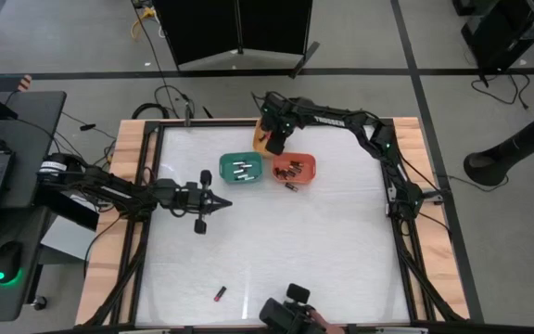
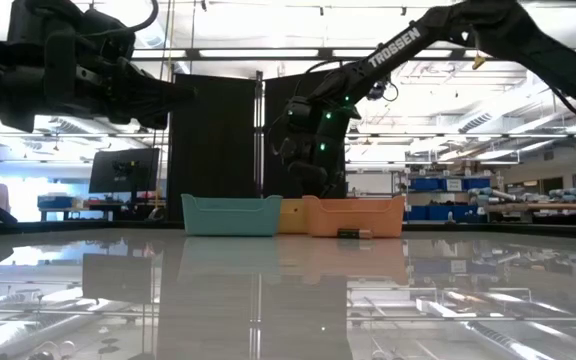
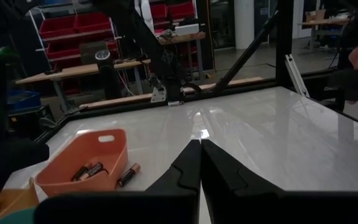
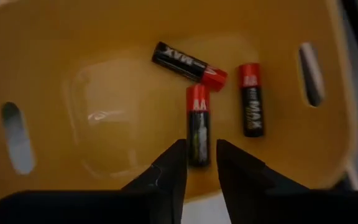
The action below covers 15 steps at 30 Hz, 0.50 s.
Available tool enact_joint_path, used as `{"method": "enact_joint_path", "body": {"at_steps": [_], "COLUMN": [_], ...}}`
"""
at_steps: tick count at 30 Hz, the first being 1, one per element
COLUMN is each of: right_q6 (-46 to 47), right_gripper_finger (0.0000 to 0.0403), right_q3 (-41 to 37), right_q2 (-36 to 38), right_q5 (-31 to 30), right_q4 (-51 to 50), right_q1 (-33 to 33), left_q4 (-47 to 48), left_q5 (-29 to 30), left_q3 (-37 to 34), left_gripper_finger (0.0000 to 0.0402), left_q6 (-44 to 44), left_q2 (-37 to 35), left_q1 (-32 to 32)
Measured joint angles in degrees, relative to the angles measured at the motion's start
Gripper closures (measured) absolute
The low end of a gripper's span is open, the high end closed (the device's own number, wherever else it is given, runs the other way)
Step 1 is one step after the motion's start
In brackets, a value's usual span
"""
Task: Sort batteries
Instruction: Put the red battery into the yellow bin, then put the silver battery into the green bin
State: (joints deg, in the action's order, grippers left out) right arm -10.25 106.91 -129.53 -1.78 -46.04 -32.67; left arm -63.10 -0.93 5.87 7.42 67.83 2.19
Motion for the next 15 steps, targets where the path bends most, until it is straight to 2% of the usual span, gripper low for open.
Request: {"method": "enact_joint_path", "body": {"at_steps": [5,8,15], "right_q6": [-0.4,-1.3,0.8], "right_gripper_finger": [0.0290,0.0297,0.0390], "right_q3": [0.0,0.0,-0.3], "right_q2": [3.9,7.4,14.6], "right_q5": [-0.2,-0.3,-1.9], "right_q4": [-1.4,-3.8,-13.0], "right_q1": [0.3,1.6,8.4], "left_q4": [-0.5,-0.5,-0.2], "left_q5": [0.0,0.0,0.0], "left_q3": [0.0,0.0,0.0], "left_gripper_finger": [0.0385,0.0385,0.0385], "left_q6": [0.0,0.0,0.0], "left_q2": [0.0,0.0,0.0], "left_q1": [0.0,0.0,0.0]}}
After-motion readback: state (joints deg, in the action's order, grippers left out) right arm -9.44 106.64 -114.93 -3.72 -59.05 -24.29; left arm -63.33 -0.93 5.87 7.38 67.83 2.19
